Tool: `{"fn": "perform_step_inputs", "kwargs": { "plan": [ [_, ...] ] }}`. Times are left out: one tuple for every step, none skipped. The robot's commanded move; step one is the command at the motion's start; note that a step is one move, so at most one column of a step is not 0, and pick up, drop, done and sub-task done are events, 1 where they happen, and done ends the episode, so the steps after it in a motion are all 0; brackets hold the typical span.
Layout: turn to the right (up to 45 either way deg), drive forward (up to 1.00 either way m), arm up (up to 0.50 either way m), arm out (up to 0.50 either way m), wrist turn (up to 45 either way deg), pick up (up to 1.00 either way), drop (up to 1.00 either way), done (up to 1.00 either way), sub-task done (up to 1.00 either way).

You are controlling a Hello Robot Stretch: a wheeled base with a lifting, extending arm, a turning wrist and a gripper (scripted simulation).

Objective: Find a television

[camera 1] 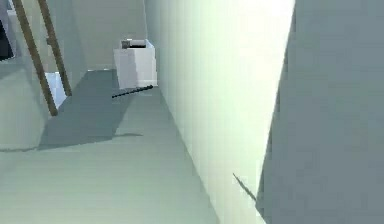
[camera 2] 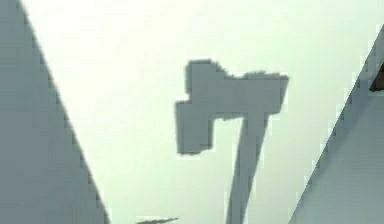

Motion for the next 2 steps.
{"fn": "perform_step_inputs", "kwargs": {
  "plan": [
    [3.0,0.00,0.00,0.00,0.0,0.00,0.00,0.00,0.00],
    [0.0,0.05,0.00,0.00,0.0,0.00,0.00,0.00,0.00]
  ]
}}
